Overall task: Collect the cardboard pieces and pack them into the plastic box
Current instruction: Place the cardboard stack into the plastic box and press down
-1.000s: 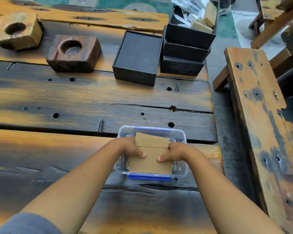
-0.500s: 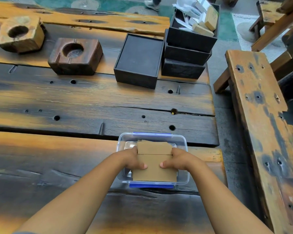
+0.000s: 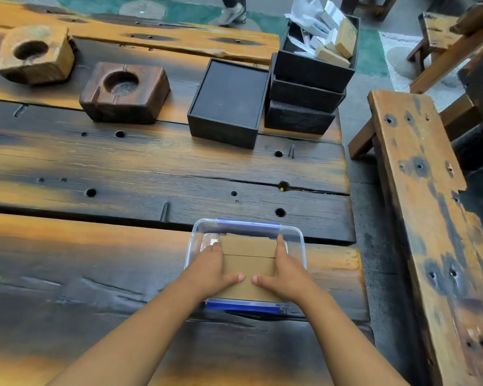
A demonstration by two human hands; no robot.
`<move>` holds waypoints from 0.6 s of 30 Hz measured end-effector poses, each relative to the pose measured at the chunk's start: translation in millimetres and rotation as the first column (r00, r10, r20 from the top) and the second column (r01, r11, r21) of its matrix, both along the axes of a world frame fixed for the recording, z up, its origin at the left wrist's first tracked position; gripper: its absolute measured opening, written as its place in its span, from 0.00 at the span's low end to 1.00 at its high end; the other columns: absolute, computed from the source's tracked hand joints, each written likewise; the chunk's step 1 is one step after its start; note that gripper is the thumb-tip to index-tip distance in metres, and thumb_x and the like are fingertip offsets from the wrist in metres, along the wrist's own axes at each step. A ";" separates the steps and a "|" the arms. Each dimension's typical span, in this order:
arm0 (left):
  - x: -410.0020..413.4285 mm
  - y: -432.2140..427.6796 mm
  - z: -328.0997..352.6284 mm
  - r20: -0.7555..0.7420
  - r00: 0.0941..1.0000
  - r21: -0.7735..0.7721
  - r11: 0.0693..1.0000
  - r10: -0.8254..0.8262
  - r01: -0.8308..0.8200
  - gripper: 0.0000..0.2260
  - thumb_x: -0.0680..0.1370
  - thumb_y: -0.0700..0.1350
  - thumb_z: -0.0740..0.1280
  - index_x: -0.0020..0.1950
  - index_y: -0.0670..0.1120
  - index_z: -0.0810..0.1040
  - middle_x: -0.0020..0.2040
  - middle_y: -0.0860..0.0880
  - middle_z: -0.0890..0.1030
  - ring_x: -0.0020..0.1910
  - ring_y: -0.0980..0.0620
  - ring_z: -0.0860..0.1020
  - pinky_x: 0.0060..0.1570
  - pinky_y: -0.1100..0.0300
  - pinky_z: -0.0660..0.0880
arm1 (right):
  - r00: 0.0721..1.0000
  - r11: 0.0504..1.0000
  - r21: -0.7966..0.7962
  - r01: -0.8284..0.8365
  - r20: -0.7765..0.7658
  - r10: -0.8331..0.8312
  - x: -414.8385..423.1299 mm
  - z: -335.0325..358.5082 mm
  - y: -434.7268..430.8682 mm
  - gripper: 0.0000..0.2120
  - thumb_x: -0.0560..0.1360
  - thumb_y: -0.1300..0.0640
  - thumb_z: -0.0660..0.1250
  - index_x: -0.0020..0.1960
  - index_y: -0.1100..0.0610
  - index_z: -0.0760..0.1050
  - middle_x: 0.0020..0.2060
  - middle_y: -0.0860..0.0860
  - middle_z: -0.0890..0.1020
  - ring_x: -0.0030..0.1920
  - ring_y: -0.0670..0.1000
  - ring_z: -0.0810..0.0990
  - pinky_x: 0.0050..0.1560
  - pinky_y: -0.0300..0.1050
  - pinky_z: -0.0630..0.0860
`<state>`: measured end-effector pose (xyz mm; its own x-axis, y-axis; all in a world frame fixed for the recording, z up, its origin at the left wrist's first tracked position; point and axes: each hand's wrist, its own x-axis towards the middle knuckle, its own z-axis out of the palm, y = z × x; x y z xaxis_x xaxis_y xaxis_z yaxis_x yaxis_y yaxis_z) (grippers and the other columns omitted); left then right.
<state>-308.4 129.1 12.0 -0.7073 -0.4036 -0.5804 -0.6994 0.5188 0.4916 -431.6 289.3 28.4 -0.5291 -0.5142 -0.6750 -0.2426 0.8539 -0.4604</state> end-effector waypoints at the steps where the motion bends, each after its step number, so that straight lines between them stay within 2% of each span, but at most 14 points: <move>1: -1.3 -1.1 -0.5 0.000 1.000 -0.015 1.000 0.012 -0.012 0.37 0.68 0.64 0.72 0.68 0.43 0.70 0.64 0.45 0.77 0.61 0.47 0.76 0.59 0.55 0.74 | 1.000 1.000 0.005 -0.012 0.002 0.012 -1.1 0.4 0.0 0.61 0.65 0.37 0.73 0.79 0.53 0.33 0.70 0.53 0.73 0.66 0.54 0.75 0.62 0.46 0.73; 4: -0.5 -4.4 -4.1 -0.093 0.995 0.006 0.999 0.032 -0.032 0.37 0.68 0.64 0.72 0.70 0.45 0.69 0.65 0.47 0.75 0.63 0.48 0.75 0.64 0.54 0.73 | 0.999 0.999 0.001 -0.040 0.019 0.040 -2.6 1.5 -1.6 0.61 0.65 0.36 0.73 0.80 0.55 0.37 0.71 0.52 0.72 0.68 0.54 0.73 0.65 0.47 0.72; 6: 2.4 -4.4 -6.1 -0.112 0.993 0.043 0.999 0.023 -0.019 0.45 0.68 0.64 0.72 0.77 0.46 0.59 0.69 0.48 0.74 0.66 0.48 0.74 0.65 0.53 0.72 | 0.999 0.999 -0.004 -0.043 0.025 0.043 -2.5 1.8 -2.0 0.59 0.64 0.36 0.73 0.80 0.55 0.41 0.70 0.52 0.73 0.66 0.54 0.74 0.64 0.48 0.73; 8: 2.9 -4.0 -8.5 -0.065 0.998 0.018 1.000 0.003 -0.002 0.53 0.68 0.66 0.71 0.81 0.45 0.46 0.73 0.47 0.71 0.69 0.47 0.72 0.66 0.53 0.71 | 0.999 0.999 -0.004 -0.044 0.005 0.044 -3.4 0.4 -2.2 0.51 0.65 0.36 0.73 0.77 0.56 0.52 0.66 0.52 0.76 0.63 0.54 0.76 0.62 0.51 0.75; 9: 2.2 -4.0 -9.2 -0.041 0.999 -0.002 1.000 -0.004 0.004 0.55 0.67 0.67 0.71 0.81 0.45 0.44 0.74 0.46 0.71 0.69 0.47 0.72 0.66 0.53 0.71 | 0.999 0.999 -0.005 -0.046 -0.009 0.046 -3.6 0.0 -2.3 0.46 0.65 0.36 0.73 0.73 0.55 0.57 0.63 0.52 0.77 0.61 0.54 0.77 0.61 0.52 0.76; 11: -0.2 -5.6 -9.9 -0.020 1.000 -0.014 1.000 -0.001 0.001 0.53 0.66 0.68 0.71 0.80 0.46 0.49 0.70 0.47 0.75 0.65 0.47 0.75 0.62 0.53 0.74 | 0.999 0.999 -0.015 -0.040 -0.028 0.039 -3.2 -1.0 -2.4 0.40 0.65 0.36 0.73 0.68 0.54 0.62 0.61 0.52 0.78 0.59 0.53 0.78 0.58 0.51 0.76; 14: -1.6 -7.6 -9.4 0.003 1.000 -0.030 1.000 -0.010 0.010 0.46 0.65 0.69 0.71 0.75 0.47 0.59 0.63 0.48 0.80 0.59 0.47 0.78 0.55 0.54 0.76 | 1.000 0.996 -0.091 -0.016 -0.027 0.013 -3.2 -3.7 0.2 0.39 0.65 0.39 0.74 0.68 0.53 0.63 0.62 0.51 0.76 0.60 0.51 0.76 0.60 0.49 0.75; 18: -1.5 -9.1 -10.3 0.028 1.000 -0.015 1.000 -0.015 0.015 0.38 0.66 0.69 0.70 0.66 0.46 0.70 0.60 0.47 0.81 0.57 0.48 0.79 0.47 0.59 0.72 | 1.000 0.991 -0.137 0.007 -0.005 -0.007 -6.9 -4.8 4.3 0.35 0.65 0.42 0.75 0.67 0.49 0.66 0.61 0.48 0.79 0.58 0.50 0.78 0.59 0.48 0.76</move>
<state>-309.9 120.0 1.8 -0.6969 -0.4019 -0.5940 -0.7050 0.5363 0.4642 -438.6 293.6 23.6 -0.5367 -0.5979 -0.5954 -0.2399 0.7847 -0.5717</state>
